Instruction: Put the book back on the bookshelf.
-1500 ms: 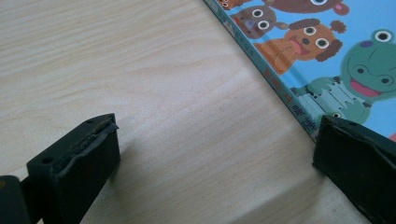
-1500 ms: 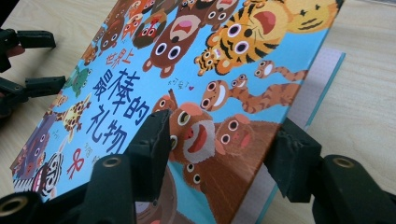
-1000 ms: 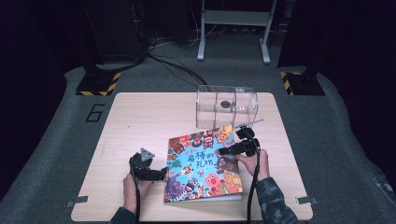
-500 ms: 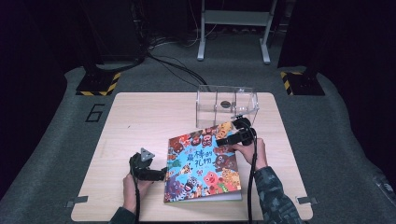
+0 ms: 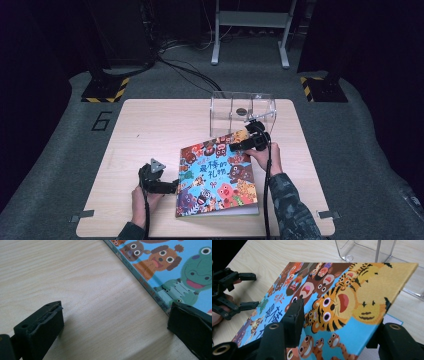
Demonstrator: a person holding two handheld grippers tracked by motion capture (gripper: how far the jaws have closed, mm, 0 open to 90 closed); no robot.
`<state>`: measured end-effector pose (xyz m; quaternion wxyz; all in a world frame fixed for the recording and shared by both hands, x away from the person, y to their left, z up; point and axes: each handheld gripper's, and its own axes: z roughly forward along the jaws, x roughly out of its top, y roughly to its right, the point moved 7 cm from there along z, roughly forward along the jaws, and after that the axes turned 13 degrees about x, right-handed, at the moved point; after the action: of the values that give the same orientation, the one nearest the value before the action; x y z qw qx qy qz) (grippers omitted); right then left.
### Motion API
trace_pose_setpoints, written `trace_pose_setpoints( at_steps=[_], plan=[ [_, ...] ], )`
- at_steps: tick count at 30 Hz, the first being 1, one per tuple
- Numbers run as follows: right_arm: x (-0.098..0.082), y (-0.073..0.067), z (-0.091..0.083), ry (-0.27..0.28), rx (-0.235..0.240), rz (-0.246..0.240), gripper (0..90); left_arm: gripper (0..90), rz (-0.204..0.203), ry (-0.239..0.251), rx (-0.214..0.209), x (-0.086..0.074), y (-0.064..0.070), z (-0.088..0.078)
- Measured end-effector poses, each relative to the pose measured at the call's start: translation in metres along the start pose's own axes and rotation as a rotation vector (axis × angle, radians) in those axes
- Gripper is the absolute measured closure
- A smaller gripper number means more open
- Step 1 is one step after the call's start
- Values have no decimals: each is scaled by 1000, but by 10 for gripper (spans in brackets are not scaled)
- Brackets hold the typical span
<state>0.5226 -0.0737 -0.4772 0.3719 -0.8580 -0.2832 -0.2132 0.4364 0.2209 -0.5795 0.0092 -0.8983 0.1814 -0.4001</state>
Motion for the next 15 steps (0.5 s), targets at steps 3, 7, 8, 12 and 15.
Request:
trace_pose_setpoints(
  at_steps=[3, 7, 8, 12, 15],
  plan=[
    [3, 0, 2, 12, -4, -3, 451, 1, 0, 0, 0, 0, 0, 0],
    [4, 1, 3, 17, 6, -27, 462, 1, 0, 0, -1, 0, 0, 0],
    [3, 1, 2, 16, 13, -25, 470, 1, -1, 3, 2, 0, 0, 0],
    [3, 1, 1, 32, 28, -33, 482, 1, -2, 7, 4, 0, 0, 1],
    [3, 0, 1, 57, 43, -35, 510, 1, 1, 0, -1, 0, 0, 0]
  ],
)
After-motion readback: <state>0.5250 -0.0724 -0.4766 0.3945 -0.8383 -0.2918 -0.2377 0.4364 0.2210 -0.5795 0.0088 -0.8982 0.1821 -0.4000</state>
